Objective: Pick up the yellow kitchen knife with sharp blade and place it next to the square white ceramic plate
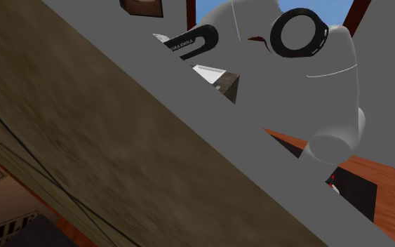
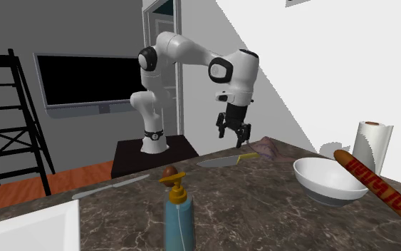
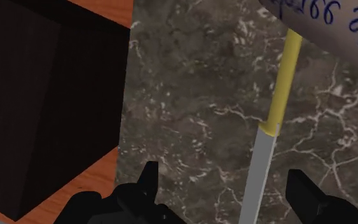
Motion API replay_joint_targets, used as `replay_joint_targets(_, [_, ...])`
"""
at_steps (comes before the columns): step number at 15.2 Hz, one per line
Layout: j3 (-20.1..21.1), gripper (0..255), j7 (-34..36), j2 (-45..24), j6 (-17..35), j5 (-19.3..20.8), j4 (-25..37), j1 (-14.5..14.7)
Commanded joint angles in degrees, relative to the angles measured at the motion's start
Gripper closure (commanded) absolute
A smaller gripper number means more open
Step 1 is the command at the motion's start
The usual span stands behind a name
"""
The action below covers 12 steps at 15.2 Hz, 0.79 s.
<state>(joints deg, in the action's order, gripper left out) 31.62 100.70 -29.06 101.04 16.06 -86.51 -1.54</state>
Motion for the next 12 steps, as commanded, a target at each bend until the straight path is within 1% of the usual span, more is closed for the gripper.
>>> replay_joint_targets(1, [-1.89,0,4.13,-6.20,-2.27,1.50,7.36,2.62])
replay_joint_targets(3, [-3.46,0,6.68,-10.85,-4.21,2.10,13.43,4.46])
replay_joint_targets(10, [-3.73,0,7.28,-10.85,1.12,2.48,7.90,3.49])
replay_joint_targets(12, [-3.76,0,7.33,-10.88,1.54,2.53,7.50,3.43])
